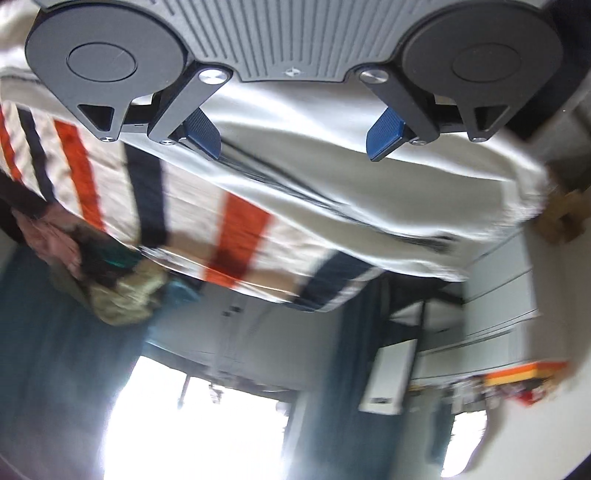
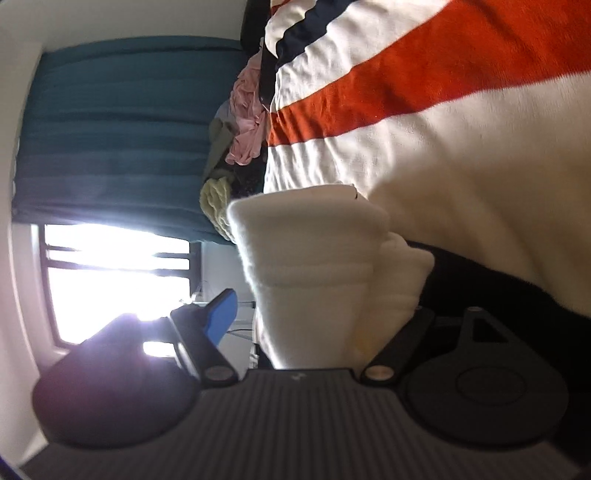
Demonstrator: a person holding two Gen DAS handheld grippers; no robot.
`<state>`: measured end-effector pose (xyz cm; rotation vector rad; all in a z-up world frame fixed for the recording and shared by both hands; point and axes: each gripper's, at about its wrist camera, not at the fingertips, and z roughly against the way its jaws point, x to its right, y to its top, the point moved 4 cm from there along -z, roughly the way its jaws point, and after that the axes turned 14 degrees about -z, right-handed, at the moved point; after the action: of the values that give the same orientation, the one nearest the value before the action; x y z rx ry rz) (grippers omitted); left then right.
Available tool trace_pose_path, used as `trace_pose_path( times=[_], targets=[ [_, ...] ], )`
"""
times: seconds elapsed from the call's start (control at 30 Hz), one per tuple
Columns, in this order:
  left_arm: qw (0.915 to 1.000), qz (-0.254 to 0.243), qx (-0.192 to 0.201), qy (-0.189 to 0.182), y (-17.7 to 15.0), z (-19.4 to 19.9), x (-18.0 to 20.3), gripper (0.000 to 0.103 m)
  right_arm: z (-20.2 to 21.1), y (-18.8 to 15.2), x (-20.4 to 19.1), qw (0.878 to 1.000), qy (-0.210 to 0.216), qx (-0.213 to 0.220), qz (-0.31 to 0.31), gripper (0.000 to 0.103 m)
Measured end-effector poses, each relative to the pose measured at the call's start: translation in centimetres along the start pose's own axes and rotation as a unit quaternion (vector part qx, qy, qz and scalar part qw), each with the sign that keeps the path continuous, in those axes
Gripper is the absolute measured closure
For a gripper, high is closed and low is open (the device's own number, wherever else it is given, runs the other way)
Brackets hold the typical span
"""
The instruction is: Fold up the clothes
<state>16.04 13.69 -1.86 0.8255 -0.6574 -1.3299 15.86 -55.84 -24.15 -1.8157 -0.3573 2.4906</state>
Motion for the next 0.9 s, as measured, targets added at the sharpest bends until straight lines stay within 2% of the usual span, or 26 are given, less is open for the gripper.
trace_pose_path(
  times=[0.13,0.23,0.33,0.43,0.53,0.57,0.73,0.87,0.9],
  targets=[
    [0.9975,-0.065,0.027,-0.005,-1.1,-2.2,5.5,0.016,0.0,0.0,-0.3,1.000,0.010,-0.006,0.003,0.024],
    [0.9938,-0.103,0.042,0.003,-2.4,-3.7,7.6,0.015,-0.3,-0.1,-0.2,1.000,0.005,-0.002,0.007,0.024],
    [0.9941,-0.108,0.009,-0.001,-4.3,-5.7,8.2,0.015,-0.7,0.1,0.4,1.000,-0.014,0.006,0.008,0.024],
    [0.9934,-0.113,-0.021,0.002,-5.5,-7.1,8.3,0.015,-1.4,0.6,2.4,0.999,-0.031,0.020,-0.023,0.024],
    [0.9892,-0.144,-0.026,0.018,-6.3,-7.3,9.0,0.015,-2.2,1.2,4.3,0.997,-0.047,0.033,-0.054,0.027],
    [0.9880,-0.151,-0.027,0.017,-6.5,-7.4,9.2,0.015,-2.4,1.3,4.8,0.996,-0.050,0.037,-0.061,0.025],
    [0.9845,-0.170,-0.040,0.015,-7.1,-7.7,9.8,0.015,-2.7,1.0,2.7,0.999,0.000,0.030,-0.018,0.023],
    [0.9847,-0.168,-0.044,0.013,-7.0,-8.0,9.6,0.015,-2.9,-0.1,0.3,0.997,0.064,0.012,0.042,0.024],
    [0.9846,-0.168,-0.045,0.013,-7.0,-8.0,9.6,0.015,-3.1,-0.1,0.3,0.997,0.055,0.015,0.050,0.024]
  ],
)
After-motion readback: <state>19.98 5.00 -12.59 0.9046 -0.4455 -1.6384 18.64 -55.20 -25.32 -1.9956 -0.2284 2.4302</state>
